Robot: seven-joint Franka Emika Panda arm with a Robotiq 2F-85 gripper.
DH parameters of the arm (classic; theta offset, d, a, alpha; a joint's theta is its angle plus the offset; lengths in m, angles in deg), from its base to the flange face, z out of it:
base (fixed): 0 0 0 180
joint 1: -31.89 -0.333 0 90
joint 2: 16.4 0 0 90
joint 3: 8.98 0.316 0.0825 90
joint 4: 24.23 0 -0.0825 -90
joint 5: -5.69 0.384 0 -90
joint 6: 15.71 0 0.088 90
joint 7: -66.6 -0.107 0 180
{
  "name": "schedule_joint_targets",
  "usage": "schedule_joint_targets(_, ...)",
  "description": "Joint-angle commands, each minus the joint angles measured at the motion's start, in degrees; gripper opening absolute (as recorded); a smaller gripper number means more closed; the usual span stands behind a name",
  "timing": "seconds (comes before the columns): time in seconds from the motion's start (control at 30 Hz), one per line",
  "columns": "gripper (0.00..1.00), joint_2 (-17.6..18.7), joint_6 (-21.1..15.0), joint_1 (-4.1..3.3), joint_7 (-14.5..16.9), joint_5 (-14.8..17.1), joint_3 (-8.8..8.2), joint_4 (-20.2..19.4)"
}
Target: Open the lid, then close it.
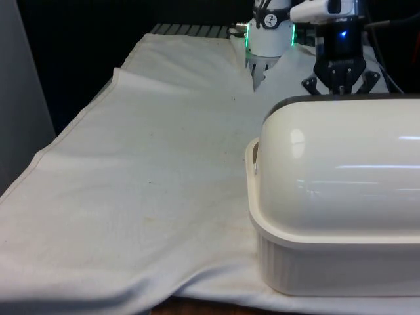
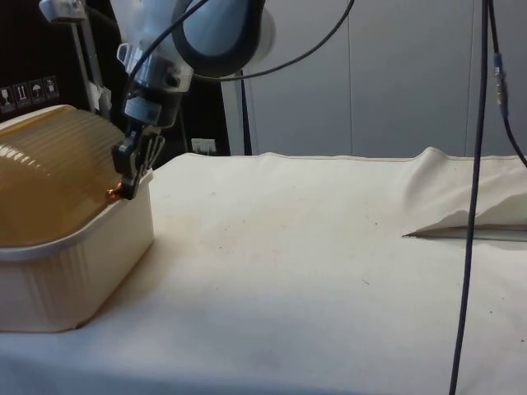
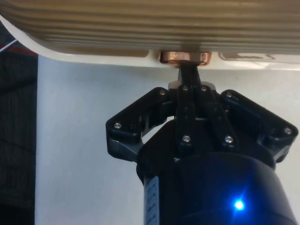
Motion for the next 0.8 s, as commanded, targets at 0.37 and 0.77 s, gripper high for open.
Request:
schedule_joint_targets(0.37, 0.00, 0.86, -0.63, 0.57, 0.11, 1.09, 1.26, 1.89)
schedule_joint_targets(0.77, 0.00, 0.46, -0.23, 0.63, 0.06, 0.92, 1.03, 4.35)
